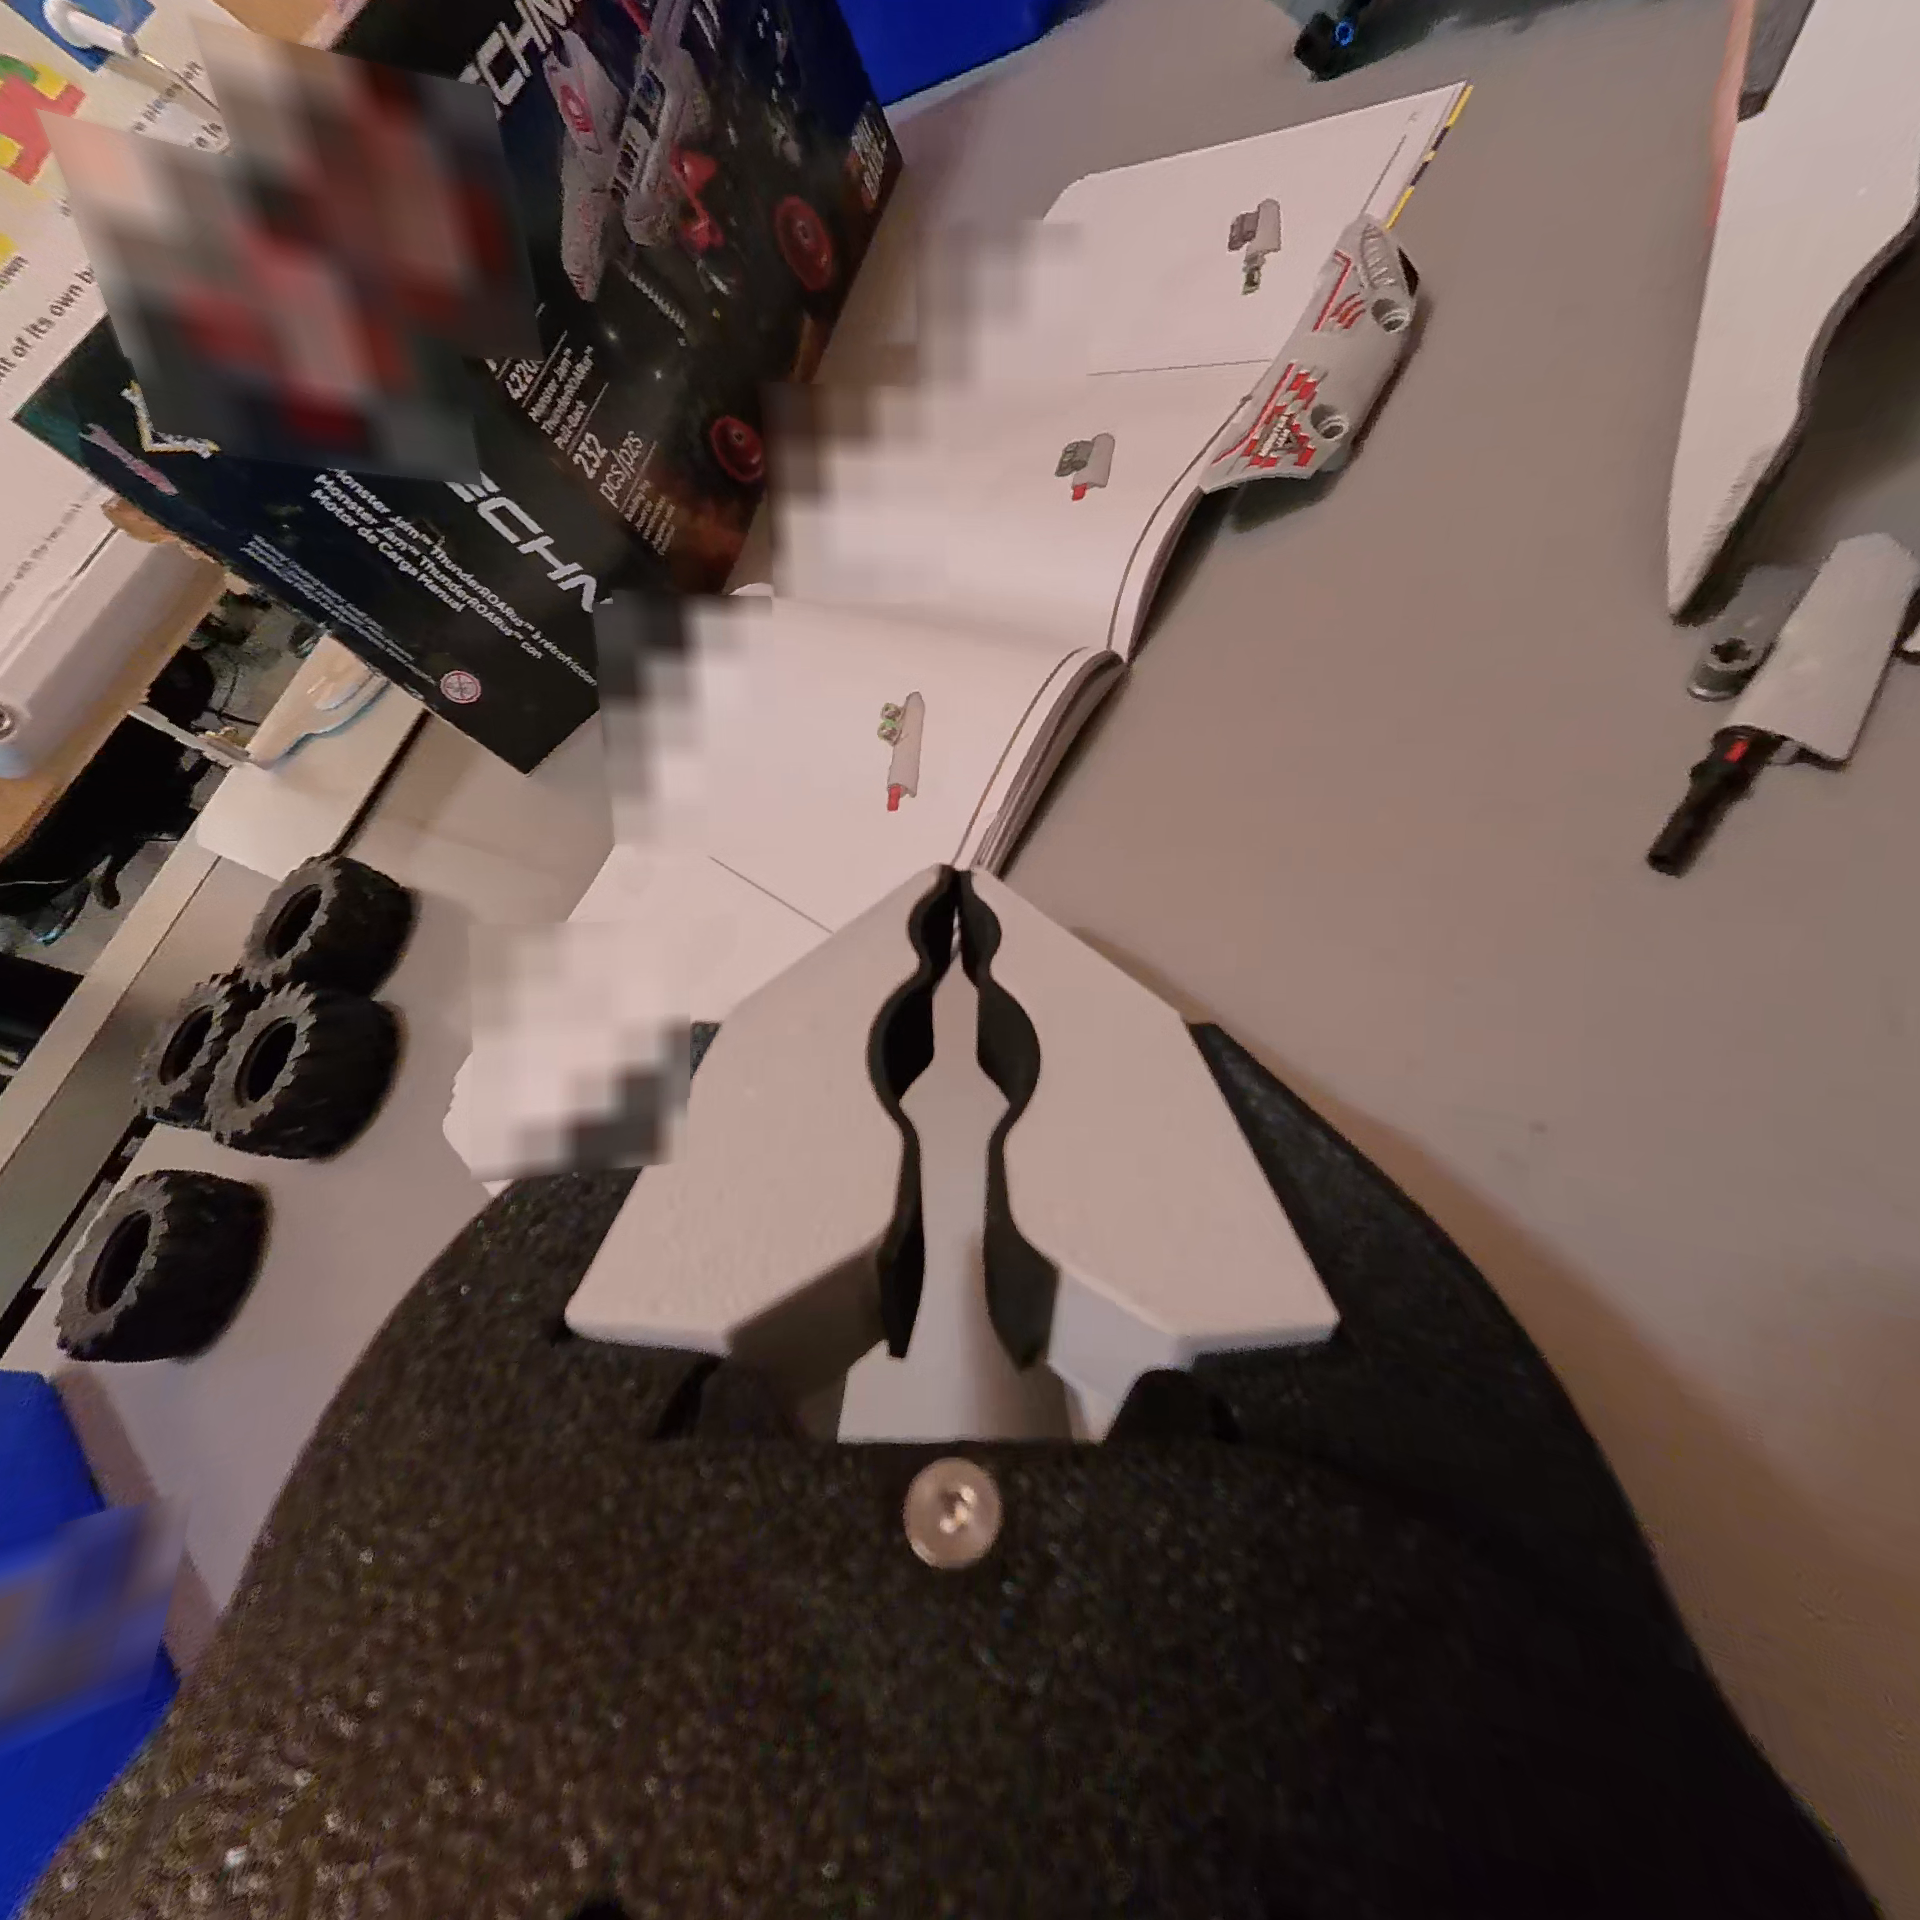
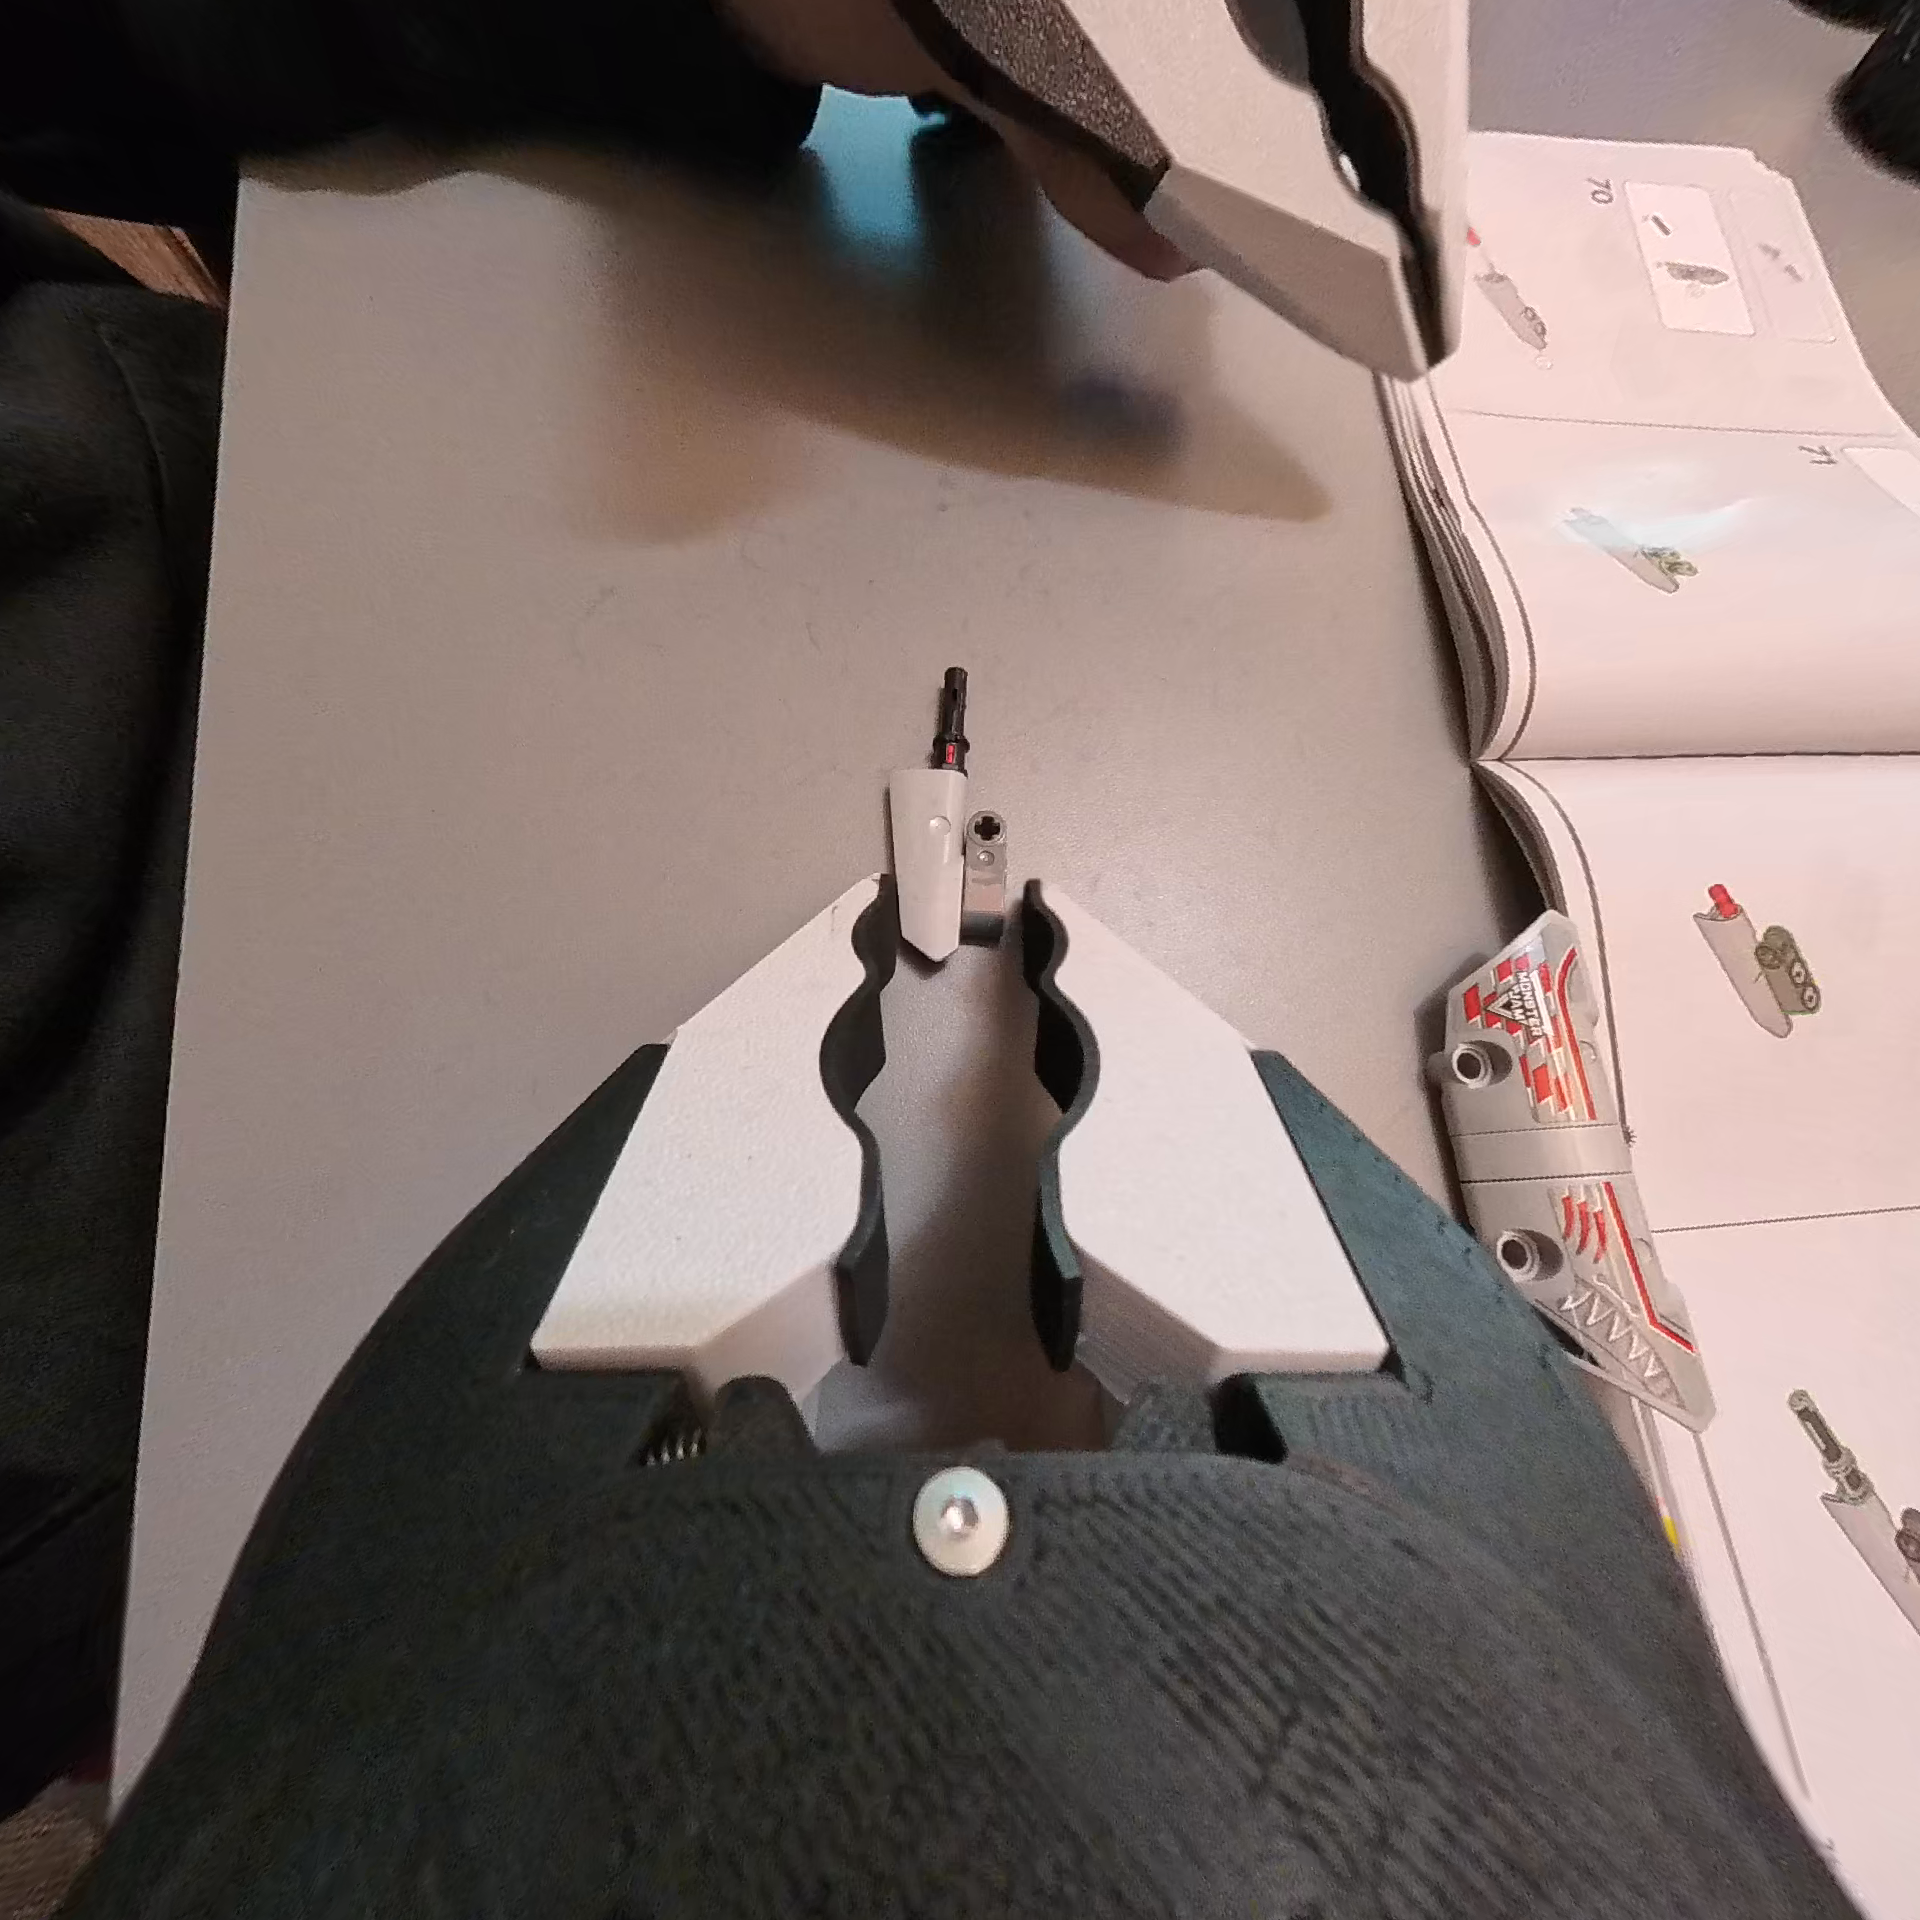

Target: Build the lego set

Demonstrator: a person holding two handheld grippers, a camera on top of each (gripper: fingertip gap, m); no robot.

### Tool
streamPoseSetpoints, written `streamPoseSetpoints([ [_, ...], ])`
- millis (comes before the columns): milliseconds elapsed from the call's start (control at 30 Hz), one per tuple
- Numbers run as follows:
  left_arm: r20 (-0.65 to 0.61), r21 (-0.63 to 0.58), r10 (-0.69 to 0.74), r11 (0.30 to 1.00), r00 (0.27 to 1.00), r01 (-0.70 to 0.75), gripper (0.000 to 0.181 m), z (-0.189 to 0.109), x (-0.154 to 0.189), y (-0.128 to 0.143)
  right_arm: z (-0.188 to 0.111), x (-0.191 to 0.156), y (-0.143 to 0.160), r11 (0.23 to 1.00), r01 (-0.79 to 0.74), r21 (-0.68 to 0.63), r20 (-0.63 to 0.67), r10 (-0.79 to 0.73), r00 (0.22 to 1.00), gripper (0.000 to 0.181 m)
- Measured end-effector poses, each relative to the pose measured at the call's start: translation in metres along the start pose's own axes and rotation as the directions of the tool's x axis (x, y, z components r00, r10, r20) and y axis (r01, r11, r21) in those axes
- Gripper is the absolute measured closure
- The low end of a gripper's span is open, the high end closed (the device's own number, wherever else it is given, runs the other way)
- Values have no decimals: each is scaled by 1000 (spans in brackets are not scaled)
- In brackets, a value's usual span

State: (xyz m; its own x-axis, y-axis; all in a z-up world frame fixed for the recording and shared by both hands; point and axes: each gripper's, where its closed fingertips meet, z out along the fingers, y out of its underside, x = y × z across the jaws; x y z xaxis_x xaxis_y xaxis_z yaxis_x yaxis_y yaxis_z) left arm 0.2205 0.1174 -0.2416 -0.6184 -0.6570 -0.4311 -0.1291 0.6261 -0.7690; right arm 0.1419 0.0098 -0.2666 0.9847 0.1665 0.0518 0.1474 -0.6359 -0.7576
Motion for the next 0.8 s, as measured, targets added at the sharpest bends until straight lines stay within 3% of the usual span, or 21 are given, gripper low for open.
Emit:
streamPoseSetpoints([
  [467, 13, 11, 3, 1000, 1000, -3, 181, 0, -4, 0, 0, 0, 0, 999, -32, -3, 14, 32, 999, 158],
  [600, -179, 88, -36, 995, 983, 52, 173, 10, 21, -34, 0, 1, 0, 1000, -28, -3, 8, 28, 1000, 157],
  [800, -412, 63, 51, 998, 910, -27, 146, 47, 53, -75, -3, -3, 2, 998, -56, -5, 5, 56, 998, 148],
])
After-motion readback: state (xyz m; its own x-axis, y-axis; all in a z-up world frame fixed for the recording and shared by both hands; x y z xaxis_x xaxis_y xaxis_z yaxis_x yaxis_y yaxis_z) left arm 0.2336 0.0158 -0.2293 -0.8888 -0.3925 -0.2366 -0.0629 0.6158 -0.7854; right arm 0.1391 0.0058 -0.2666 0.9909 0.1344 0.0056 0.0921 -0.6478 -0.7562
